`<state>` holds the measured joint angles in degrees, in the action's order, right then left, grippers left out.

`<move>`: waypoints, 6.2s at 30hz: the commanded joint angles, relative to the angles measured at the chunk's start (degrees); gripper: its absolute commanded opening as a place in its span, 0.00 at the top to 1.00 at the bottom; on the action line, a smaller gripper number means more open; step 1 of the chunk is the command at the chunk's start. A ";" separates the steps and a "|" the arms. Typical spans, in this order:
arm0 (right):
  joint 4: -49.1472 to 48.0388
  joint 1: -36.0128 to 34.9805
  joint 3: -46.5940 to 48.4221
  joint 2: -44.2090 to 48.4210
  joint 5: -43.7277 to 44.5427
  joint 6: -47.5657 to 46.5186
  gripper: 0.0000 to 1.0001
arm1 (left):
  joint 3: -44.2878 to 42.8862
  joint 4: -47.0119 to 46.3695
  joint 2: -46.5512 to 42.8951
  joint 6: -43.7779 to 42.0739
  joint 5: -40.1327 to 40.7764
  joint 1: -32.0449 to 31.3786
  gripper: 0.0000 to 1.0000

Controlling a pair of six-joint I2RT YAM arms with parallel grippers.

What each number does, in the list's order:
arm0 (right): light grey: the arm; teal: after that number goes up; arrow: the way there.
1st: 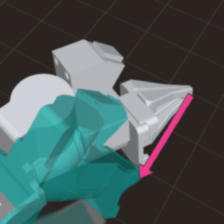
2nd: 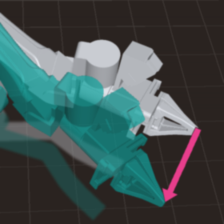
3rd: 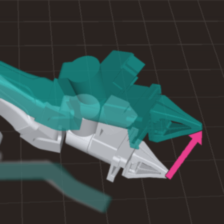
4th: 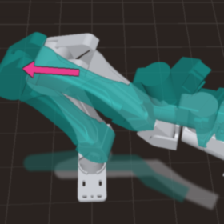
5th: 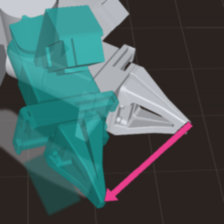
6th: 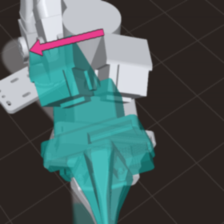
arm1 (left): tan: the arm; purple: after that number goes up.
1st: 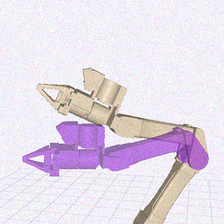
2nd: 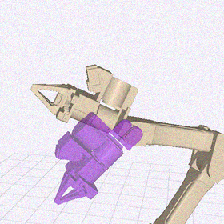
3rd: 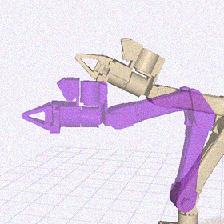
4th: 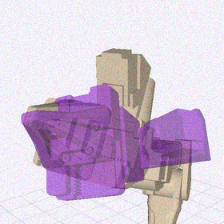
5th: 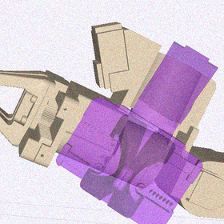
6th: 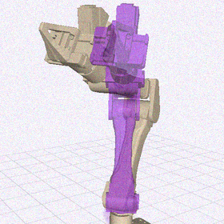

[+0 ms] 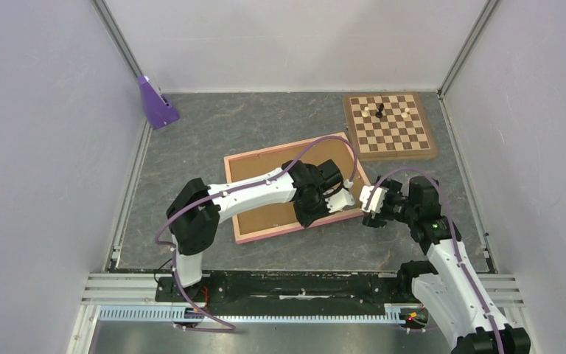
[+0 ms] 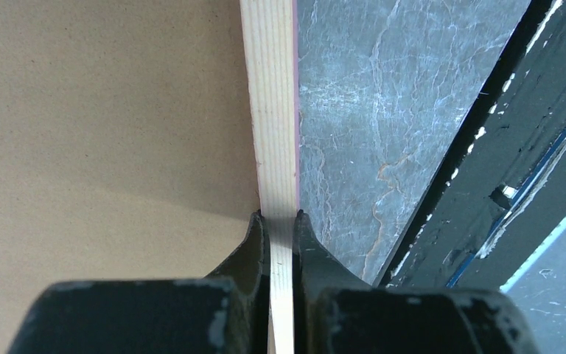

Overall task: Put the photo into the frame
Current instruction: Turn over the photo frame at the center of the board.

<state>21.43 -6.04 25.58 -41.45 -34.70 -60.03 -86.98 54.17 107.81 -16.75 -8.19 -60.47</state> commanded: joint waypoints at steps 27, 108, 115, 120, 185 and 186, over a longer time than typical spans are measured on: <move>-12.82 -8.19 -12.26 6.40 12.16 -10.58 0.18 | -5.99 3.83 -1.08 -1.32 -8.50 0.53 0.98; -3.42 -13.42 29.52 -16.18 -6.46 27.75 1.00 | -10.73 1.67 -19.72 -31.50 12.98 11.29 0.07; -3.77 -13.47 30.61 -16.21 -4.24 29.37 1.00 | -9.44 1.22 -20.41 -32.69 9.92 11.34 0.07; -5.12 -13.45 30.93 -16.38 -3.97 30.63 1.00 | -9.18 1.27 -22.09 -32.56 8.55 11.34 0.07; 2.33 -16.14 46.63 -16.30 2.03 33.60 0.19 | -29.76 25.53 -18.58 -33.29 16.76 9.49 0.98; 3.49 -16.08 47.06 -15.94 1.12 32.57 0.20 | -29.67 25.46 -18.56 -33.45 16.71 9.49 0.98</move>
<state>22.13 -22.44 69.84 -59.20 -30.22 -25.30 -113.38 83.64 90.78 -51.64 6.96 -50.87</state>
